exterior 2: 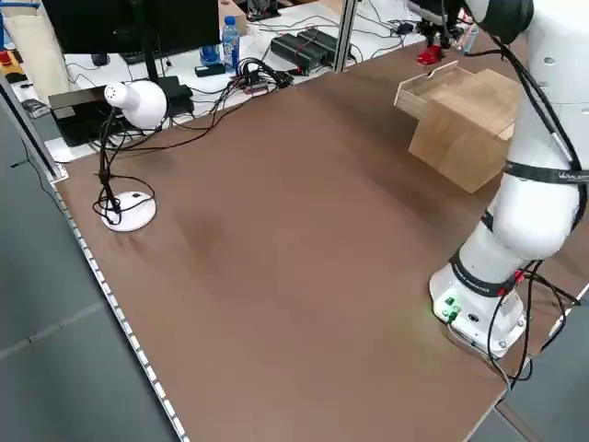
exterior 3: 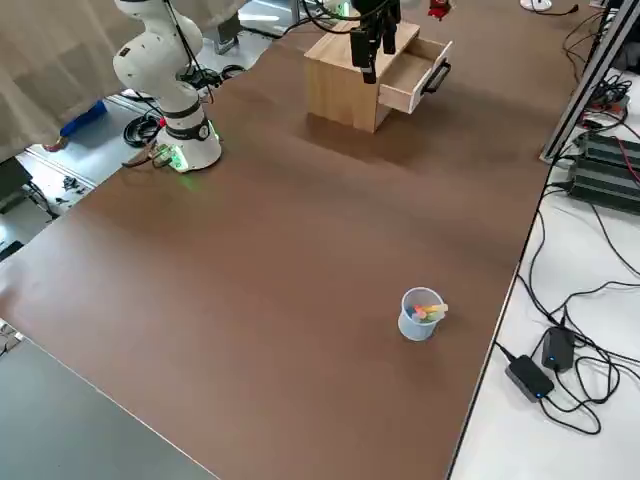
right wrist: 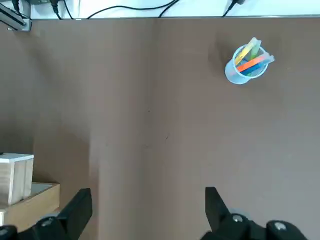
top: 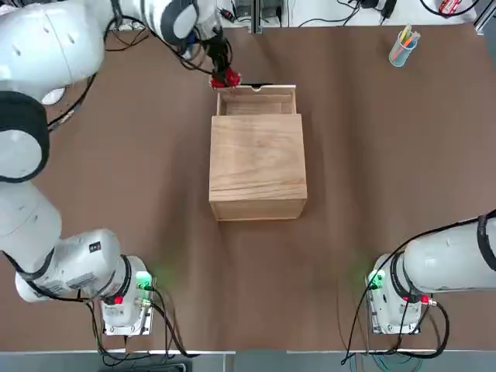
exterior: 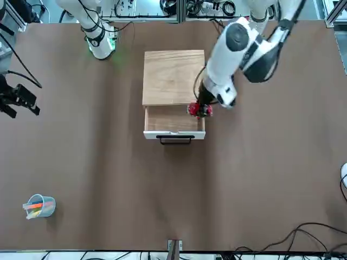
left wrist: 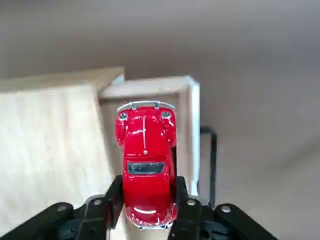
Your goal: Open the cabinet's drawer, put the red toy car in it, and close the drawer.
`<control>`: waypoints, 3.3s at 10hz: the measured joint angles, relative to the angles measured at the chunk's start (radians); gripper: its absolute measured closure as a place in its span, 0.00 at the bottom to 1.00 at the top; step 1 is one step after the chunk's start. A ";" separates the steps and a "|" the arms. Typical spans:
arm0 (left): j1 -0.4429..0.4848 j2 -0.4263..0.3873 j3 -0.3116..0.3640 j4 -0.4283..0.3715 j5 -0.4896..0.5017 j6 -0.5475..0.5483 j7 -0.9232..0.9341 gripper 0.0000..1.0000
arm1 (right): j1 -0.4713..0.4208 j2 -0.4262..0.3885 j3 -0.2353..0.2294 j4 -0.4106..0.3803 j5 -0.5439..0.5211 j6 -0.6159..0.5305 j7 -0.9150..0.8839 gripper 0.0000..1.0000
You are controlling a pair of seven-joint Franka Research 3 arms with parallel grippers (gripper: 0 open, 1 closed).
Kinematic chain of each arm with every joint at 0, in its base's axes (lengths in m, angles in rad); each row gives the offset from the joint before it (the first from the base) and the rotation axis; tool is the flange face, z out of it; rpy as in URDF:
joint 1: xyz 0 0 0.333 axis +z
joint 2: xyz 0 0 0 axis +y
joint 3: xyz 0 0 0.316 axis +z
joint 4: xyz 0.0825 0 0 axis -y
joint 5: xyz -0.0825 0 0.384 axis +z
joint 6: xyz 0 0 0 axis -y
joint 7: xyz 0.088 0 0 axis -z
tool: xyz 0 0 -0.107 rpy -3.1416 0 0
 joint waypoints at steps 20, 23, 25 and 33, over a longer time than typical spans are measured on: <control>-0.696 0.265 0.633 0.249 -0.084 -0.002 -0.054 0.54 | -0.001 0.009 0.001 -0.007 -0.005 -0.028 0.004 0.00; -0.699 0.266 0.633 0.251 -0.083 0.000 -0.053 0.52 | -0.001 0.009 0.001 -0.007 -0.005 -0.028 0.004 0.00; -0.702 0.270 0.634 0.255 -0.083 0.004 -0.052 0.48 | -0.001 0.010 0.001 -0.007 -0.005 -0.028 0.004 0.00; -0.706 0.232 0.635 0.278 -0.083 -0.005 -0.034 0.09 | 0.006 0.015 0.009 -0.008 -0.005 -0.030 0.004 0.00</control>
